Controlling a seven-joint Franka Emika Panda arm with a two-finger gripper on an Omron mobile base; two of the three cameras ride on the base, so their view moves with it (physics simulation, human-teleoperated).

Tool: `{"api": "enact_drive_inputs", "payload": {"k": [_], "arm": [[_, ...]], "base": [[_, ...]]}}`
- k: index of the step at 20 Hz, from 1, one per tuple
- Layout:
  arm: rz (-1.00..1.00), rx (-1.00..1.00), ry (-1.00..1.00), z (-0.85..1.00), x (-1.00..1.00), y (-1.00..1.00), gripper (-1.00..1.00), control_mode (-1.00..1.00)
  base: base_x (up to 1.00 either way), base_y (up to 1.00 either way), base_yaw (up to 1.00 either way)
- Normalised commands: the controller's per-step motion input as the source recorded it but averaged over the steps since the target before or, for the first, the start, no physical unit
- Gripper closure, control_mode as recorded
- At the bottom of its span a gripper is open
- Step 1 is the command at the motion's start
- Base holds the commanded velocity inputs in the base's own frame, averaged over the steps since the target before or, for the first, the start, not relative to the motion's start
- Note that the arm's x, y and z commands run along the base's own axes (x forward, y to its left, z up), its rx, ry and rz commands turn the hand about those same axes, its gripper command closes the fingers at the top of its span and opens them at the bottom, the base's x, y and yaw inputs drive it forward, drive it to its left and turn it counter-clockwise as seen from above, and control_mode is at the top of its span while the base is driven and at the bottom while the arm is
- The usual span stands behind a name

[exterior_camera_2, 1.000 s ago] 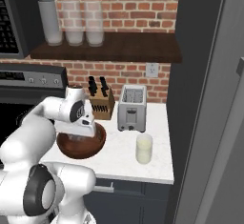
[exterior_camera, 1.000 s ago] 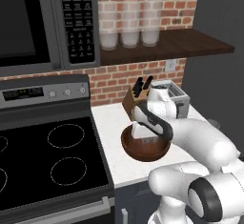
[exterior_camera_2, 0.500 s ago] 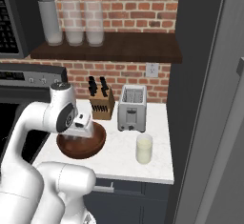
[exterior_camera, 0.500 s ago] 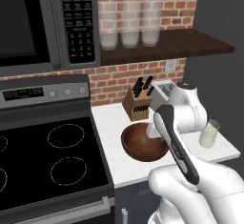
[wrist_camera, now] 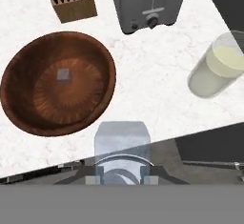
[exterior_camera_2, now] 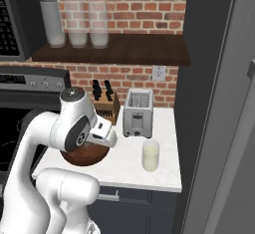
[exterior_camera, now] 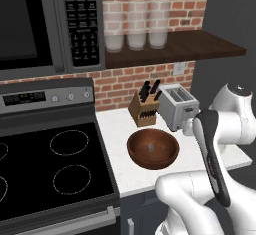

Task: Grab a lemon wedge from the fridge and one ice cube from the ice bowl, and put them in the glass of lemonade.

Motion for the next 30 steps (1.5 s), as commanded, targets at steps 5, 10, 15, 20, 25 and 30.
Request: {"api": "enact_drive_inputs", "payload": {"k": [5,10,15,20,25,30], "arm": [[-0.28,0.0,0.0,0.45,0.0,-0.47,1.0,-1.0],[-0.22,-0.01,0.01,0.1,0.0,-0.44,1.0,-1.0],[-0.08,-0.01,0.02,-0.36,0.2,-0.4,1.0,-1.0],[-0.03,0.0,0.0,-0.21,0.39,-0.37,1.0,-1.0],[-0.03,0.0,0.0,0.0,0.29,-0.44,1.0,-1.0],[-0.03,0.02,0.0,-0.2,0.23,-0.41,1.0,-1.0]], "base": [[0.0,0.0,0.0],[0.0,0.0,0.0],[0.0,0.0,0.0],[0.0,0.0,0.0],[0.0,0.0,0.0],[0.0,0.0,0.0]]}}
